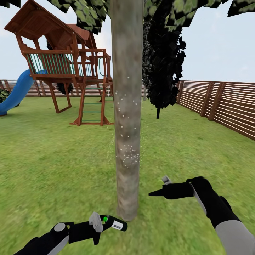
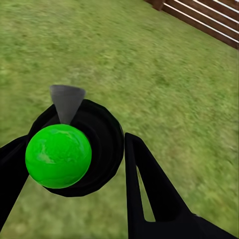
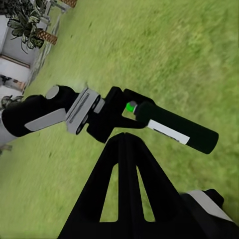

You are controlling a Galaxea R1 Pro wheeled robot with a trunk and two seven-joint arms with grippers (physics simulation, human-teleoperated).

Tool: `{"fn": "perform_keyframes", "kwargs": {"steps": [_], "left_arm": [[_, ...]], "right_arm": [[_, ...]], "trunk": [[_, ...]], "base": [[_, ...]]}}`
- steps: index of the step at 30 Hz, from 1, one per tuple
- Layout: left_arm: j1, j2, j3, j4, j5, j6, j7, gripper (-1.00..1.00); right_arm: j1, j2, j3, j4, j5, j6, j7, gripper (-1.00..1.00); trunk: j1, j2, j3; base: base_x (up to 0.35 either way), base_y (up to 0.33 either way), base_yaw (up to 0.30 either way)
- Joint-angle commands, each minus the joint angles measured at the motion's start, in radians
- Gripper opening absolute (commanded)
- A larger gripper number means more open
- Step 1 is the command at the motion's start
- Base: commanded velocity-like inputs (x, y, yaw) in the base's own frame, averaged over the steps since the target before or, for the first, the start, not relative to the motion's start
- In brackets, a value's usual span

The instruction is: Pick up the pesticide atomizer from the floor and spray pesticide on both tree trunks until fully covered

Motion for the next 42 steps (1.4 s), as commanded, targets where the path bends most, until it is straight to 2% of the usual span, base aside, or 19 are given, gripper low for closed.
{"fn": "perform_keyframes", "kwargs": {"steps": [1, 4, 7, 9, 12, 13, 14, 16, 18, 20, 23, 26, 29, 38, 42], "left_arm": [[-0.002, 0.001, -0.006, 0.0, 0.006, -0.007, 0.001, -1.0], [-0.002, 0.001, -0.007, 0.0, 0.006, -0.007, 0.001, -1.0], [-0.002, 0.001, -0.008, 0.0, 0.006, -0.007, 0.001, -1.0], [-0.002, 0.001, -0.008, 0.0, 0.006, -0.007, 0.001, -1.0], [-0.002, 0.0, -0.008, 0.0, 0.004, -0.007, 0.001, -1.0], [-0.002, 0.0, -0.008, 0.0, -0.009, -0.007, 0.001, -1.0], [-0.002, -0.001, -0.008, 0.001, -0.044, -0.007, 0.002, -1.0], [-0.002, -0.001, -0.007, 0.001, -0.082, -0.007, 0.001, -1.0], [-0.002, -0.001, -0.006, 0.001, -0.094, -0.007, 0.001, -1.0], [-0.002, -0.001, -0.006, 0.0, -0.095, -0.007, 0.001, -1.0], [-0.002, -0.001, -0.006, 0.0, -0.097, -0.007, 0.001, -1.0], [-0.002, -0.001, -0.006, 0.0, -0.097, -0.007, 0.001, -1.0], [-0.002, -0.001, -0.006, 0.0, -0.097, -0.007, 0.001, -1.0], [-0.002, -0.001, -0.006, -0.001, -0.097, -0.007, 0.001, -1.0], [-0.002, -0.002, -0.006, -0.001, -0.097, -0.007, 0.001, -1.0]], "right_arm": [[-0.001, 0.003, 0.001, 0.0, 0.001, 0.01, 0.004, -1.0], [-0.001, 0.016, 0.002, 0.0, 0.001, 0.01, 0.004, -1.0], [-0.001, 0.046, 0.003, 0.0, 0.002, 0.01, 0.001, -1.0], [-0.001, 0.062, 0.018, 0.0, 0.002, 0.01, -0.029, -1.0], [0.0, 0.101, 0.036, 0.001, 0.001, 0.01, -0.056, -1.0], [0.0, 0.108, 0.037, 0.001, 0.001, 0.01, -0.058, -1.0], [0.0, 0.113, 0.038, 0.001, 0.001, 0.01, -0.06, -1.0], [0.001, 0.126, 0.039, 0.001, 0.001, 0.01, -0.061, -1.0], [0.0, 0.145, 0.04, 0.011, 0.001, 0.01, -0.063, -1.0], [0.0, 0.159, 0.041, 0.026, 0.001, 0.01, -0.069, -1.0], [0.0, 0.187, 0.04, 0.04, 0.0, 0.01, -0.139, -1.0], [0.0, 0.202, 0.042, 0.073, 0.001, 0.01, -0.165, -1.0], [0.0, 0.23, 0.042, 0.095, 0.0, 0.01, -0.238, -1.0], [0.001, 0.259, 0.041, 0.114, 0.001, 0.01, -0.27, -1.0], [0.003, 0.29, 0.04, 0.116, 0.0, 0.01, -0.331, -1.0]], "trunk": [[0.001, -0.002, -0.002], [0.001, -0.002, -0.002], [0.001, -0.002, -0.002], [0.001, -0.002, -0.002], [0.001, -0.002, -0.002], [0.001, -0.002, -0.002], [0.001, -0.002, -0.002], [0.001, -0.002, -0.002], [0.001, -0.002, -0.002], [0.001, -0.002, -0.002], [0.001, -0.002, -0.002], [0.001, -0.002, -0.002], [0.001, -0.002, -0.002], [0.001, -0.002, -0.002], [0.001, -0.002, -0.002]], "base": [[0.0, 0.0, 0.0], [0.0, 0.0, 0.0], [0.0, 0.0, 0.0], [0.0, 0.0, 0.0], [0.0, 0.0, 0.0], [0.0, 0.0, 0.0], [0.0, 0.0, 0.0], [0.0, 0.0, 0.0], [0.0, 0.0, 0.0], [0.0, 0.0, 0.0], [0.0, 0.0, 0.0], [0.0, 0.0, 0.0], [0.0, 0.0, 0.0], [0.0, 0.0, 0.0], [0.0, 0.0, 0.0]]}}
